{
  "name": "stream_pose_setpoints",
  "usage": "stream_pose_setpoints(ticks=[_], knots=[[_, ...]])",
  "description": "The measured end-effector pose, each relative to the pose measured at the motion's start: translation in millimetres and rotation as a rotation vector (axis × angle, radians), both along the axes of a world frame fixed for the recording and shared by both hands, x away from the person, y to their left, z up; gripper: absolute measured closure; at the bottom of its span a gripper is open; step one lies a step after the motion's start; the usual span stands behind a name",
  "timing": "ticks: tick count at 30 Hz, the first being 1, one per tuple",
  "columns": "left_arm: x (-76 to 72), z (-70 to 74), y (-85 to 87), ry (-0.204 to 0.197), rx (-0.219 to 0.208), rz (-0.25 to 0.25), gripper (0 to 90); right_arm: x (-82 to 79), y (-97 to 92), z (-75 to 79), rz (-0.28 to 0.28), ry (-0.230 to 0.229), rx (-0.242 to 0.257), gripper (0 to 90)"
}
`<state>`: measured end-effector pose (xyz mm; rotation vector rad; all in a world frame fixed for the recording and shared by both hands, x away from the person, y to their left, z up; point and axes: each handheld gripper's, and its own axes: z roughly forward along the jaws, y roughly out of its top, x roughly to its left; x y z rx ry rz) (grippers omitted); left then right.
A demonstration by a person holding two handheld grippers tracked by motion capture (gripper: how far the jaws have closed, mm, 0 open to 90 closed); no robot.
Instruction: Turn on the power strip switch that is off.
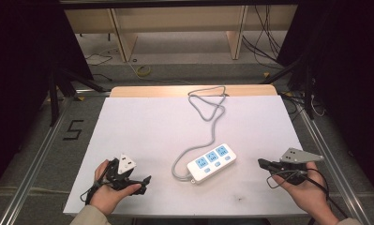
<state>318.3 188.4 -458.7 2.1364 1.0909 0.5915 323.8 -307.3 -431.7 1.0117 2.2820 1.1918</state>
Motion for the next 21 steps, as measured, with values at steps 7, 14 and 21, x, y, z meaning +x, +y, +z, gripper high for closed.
stream_pose_setpoints(ticks=[7, 14, 21], knots=[[0.6, -0.3, 0.2, 0.000, -0.001, 0.002, 5.3, 2.3, 3.0, 1.2, 0.001, -0.007, -0.004, 90.0], [0.8, -0.7, -0.4, 0.003, -0.001, 0.002, 5.6, 5.5, 5.3, 1.8, 0.002, -0.011, -0.007, 90.0], [1.2, -1.0, -1.3, 0.007, 0.002, -0.001, 5.6, 8.0, 9.9, 3.6, 0.013, -0.017, -0.011, 90.0]])
